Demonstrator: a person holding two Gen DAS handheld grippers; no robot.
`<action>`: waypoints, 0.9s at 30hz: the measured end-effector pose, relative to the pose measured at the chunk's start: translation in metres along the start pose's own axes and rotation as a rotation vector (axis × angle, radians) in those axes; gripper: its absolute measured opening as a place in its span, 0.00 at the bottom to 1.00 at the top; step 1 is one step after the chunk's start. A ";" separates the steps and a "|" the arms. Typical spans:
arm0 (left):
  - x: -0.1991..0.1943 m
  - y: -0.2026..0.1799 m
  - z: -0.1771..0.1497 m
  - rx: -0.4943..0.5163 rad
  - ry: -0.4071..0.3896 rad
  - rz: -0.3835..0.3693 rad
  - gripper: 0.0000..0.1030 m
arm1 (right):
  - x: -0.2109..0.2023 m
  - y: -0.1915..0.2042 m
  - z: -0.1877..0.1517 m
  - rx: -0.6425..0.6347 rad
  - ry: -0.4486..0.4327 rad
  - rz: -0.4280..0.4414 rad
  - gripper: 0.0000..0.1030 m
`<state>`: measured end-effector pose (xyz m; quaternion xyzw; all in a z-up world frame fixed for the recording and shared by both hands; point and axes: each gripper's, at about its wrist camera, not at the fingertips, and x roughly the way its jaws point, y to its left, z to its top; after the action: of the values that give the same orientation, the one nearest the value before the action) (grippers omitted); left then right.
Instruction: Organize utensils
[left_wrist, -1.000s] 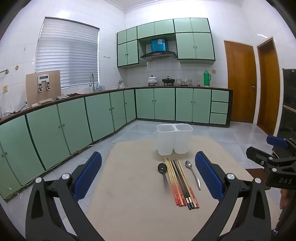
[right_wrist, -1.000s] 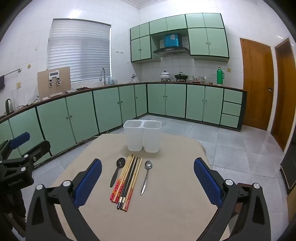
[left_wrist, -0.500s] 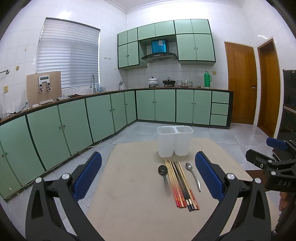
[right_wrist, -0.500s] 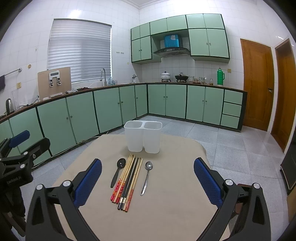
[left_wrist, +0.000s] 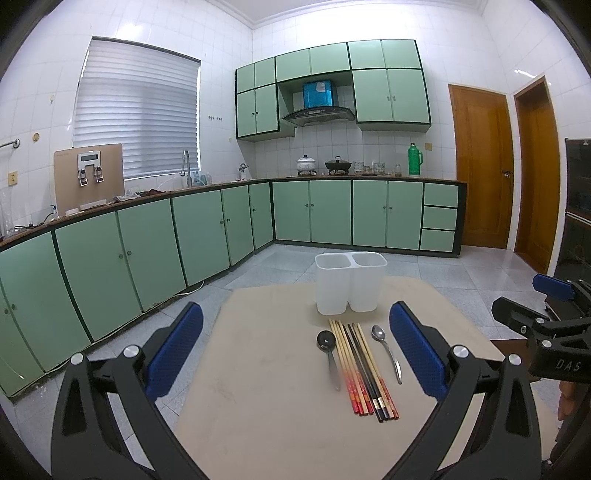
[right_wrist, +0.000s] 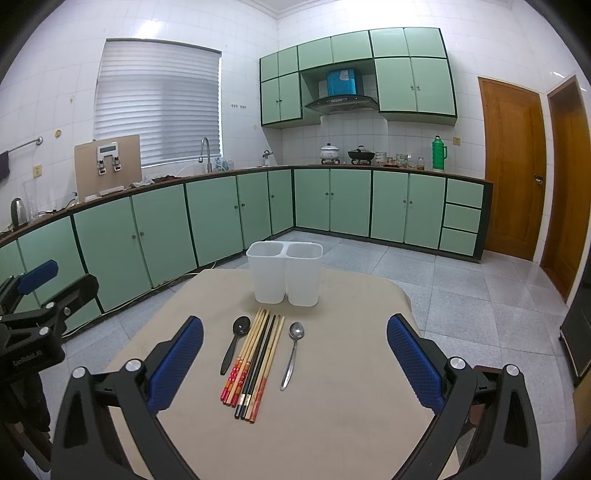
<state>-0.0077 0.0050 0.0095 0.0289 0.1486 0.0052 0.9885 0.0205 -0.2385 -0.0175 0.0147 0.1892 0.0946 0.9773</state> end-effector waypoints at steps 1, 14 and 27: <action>0.000 0.000 0.000 0.000 -0.001 0.000 0.95 | 0.000 0.000 0.000 0.000 0.000 0.000 0.94; 0.001 -0.002 0.001 0.002 -0.004 0.003 0.95 | 0.000 0.000 0.000 0.001 -0.001 0.000 0.94; 0.000 -0.003 0.001 0.002 -0.006 0.004 0.95 | -0.001 0.000 0.000 0.003 -0.002 0.000 0.94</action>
<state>-0.0071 0.0016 0.0100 0.0300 0.1456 0.0068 0.9889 0.0199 -0.2385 -0.0173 0.0162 0.1883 0.0945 0.9774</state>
